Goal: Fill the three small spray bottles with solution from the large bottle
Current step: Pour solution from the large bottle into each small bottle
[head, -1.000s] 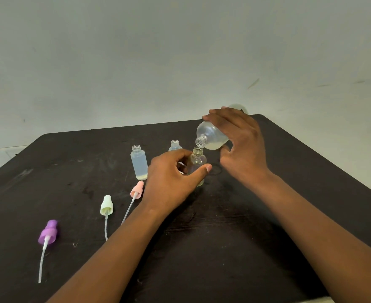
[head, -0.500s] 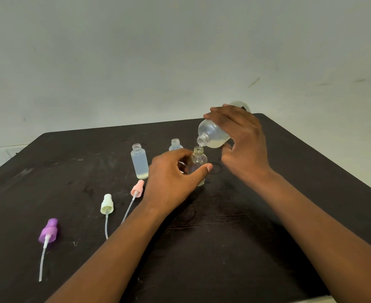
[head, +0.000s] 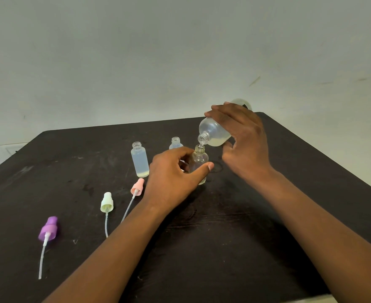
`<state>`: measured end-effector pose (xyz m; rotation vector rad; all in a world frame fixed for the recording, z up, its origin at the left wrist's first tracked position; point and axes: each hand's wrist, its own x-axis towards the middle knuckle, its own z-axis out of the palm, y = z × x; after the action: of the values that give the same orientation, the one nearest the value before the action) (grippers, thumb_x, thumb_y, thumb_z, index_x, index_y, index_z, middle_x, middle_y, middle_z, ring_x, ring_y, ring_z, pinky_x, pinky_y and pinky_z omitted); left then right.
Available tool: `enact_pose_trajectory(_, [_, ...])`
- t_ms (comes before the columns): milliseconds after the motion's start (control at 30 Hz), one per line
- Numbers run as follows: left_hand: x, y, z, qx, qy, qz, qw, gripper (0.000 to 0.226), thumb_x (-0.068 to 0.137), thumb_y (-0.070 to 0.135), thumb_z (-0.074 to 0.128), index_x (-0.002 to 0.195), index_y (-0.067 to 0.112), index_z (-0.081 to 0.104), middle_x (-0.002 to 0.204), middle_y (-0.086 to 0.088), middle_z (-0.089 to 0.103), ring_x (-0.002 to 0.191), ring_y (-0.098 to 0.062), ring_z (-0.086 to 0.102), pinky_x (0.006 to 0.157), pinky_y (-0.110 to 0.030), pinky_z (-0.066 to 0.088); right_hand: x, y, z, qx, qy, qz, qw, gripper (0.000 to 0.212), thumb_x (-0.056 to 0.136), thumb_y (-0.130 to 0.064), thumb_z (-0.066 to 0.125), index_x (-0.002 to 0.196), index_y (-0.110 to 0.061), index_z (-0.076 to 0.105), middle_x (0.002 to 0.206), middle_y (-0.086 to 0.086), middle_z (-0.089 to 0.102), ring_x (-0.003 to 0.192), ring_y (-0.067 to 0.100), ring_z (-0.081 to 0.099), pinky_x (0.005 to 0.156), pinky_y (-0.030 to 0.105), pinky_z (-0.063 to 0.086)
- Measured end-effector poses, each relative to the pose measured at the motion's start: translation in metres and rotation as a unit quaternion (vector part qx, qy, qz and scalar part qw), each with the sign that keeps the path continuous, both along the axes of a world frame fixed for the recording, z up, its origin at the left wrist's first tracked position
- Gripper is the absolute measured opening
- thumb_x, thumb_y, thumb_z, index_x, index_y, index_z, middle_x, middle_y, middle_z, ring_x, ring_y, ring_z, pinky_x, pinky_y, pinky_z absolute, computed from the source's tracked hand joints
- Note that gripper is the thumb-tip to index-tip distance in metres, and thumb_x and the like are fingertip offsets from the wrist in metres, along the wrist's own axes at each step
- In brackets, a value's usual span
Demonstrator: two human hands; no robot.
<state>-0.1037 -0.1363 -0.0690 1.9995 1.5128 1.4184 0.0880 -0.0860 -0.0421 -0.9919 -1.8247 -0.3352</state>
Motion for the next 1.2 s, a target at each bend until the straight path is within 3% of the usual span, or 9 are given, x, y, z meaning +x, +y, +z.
enact_pose_trajectory(300, [0.0007,0.0004,-0.0006,0.004,-0.003,-0.006,1.000,0.041,0.078,0.068,0.076,0.093,0.030,0.079,0.081,0.014,0.075,0.077,-0.008,0.071,0.073,-0.038,0.062,-0.0006,-0.0022,0.0002,-0.003,0.003,-0.002,1.000,0.076,0.064,0.018,0.070,0.131,-0.018,0.071,0.137,-0.002,0.068,0.136,0.023,0.057,0.113,0.051,0.043])
enact_pose_trajectory(533, [-0.0001,-0.0010,0.0001,0.004,0.005,-0.009,1.000,0.049,0.077,0.071,0.072,0.100,0.029,0.081,0.086,0.017,0.075,0.081,-0.002,0.070,0.074,-0.034,0.063,-0.0004,-0.0033,0.0008,-0.001,0.004,-0.003,1.000,0.075,0.064,0.018,0.068,0.130,-0.017,0.071,0.136,-0.001,0.068,0.135,0.024,0.057,0.113,0.049,0.043])
enact_pose_trajectory(1200, [0.0010,-0.0011,-0.0004,0.003,-0.001,-0.007,1.000,0.037,0.079,0.064,0.079,0.092,0.030,0.079,0.079,0.014,0.074,0.076,-0.007,0.071,0.072,-0.038,0.063,-0.0008,-0.0057,0.0023,-0.012,0.003,-0.008,1.000,0.076,0.064,0.019,0.069,0.130,-0.018,0.071,0.137,-0.003,0.067,0.137,0.024,0.056,0.114,0.048,0.042])
